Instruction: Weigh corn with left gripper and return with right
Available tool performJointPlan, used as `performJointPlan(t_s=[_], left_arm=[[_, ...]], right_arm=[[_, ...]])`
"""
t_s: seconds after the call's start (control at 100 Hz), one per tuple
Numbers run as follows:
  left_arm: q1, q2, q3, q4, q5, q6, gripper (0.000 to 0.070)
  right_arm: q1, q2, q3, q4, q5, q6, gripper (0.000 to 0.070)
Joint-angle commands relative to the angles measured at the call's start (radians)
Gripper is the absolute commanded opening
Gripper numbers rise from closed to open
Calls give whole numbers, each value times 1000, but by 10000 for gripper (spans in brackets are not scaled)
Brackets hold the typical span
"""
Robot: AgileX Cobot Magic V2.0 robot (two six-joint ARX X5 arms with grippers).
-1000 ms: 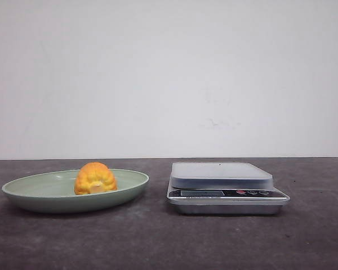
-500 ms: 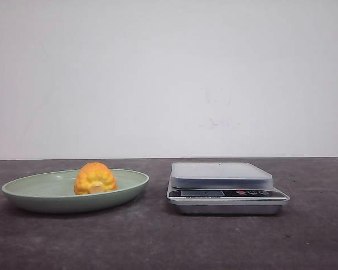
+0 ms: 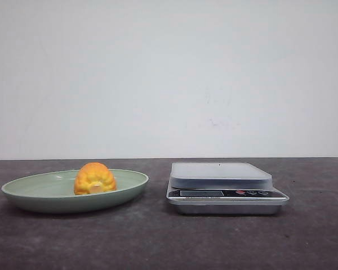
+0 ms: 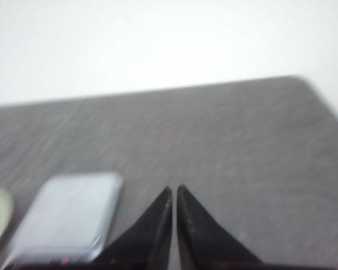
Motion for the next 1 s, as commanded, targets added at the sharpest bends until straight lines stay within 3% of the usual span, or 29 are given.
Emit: performJointPlan(t_s=[0.0,0.09,0.17,0.33,0.79,0.99], left_arm=[[1,-2,-18,-5,2,17,0],[1,-2,-18,-5,2,17,0],[1,-2,-18,-5,2,17,0],[1,-2,-18,-5,2,17,0],[1,-2,-18,-5,2,17,0],[1,-2,-18,-5,2,17,0]], right_arm=[[-77,-22,-89,169,-26,-51,7],[-190,-58,-241,374,-113,-70,8],[-248,-80,-353,475,-170,-74,7],[-286,-100,-556,626,-174,-94,7],[-286,-200,-714,630,-185,-182,7],[-286,-200,-715,544,-185,-185,7]])
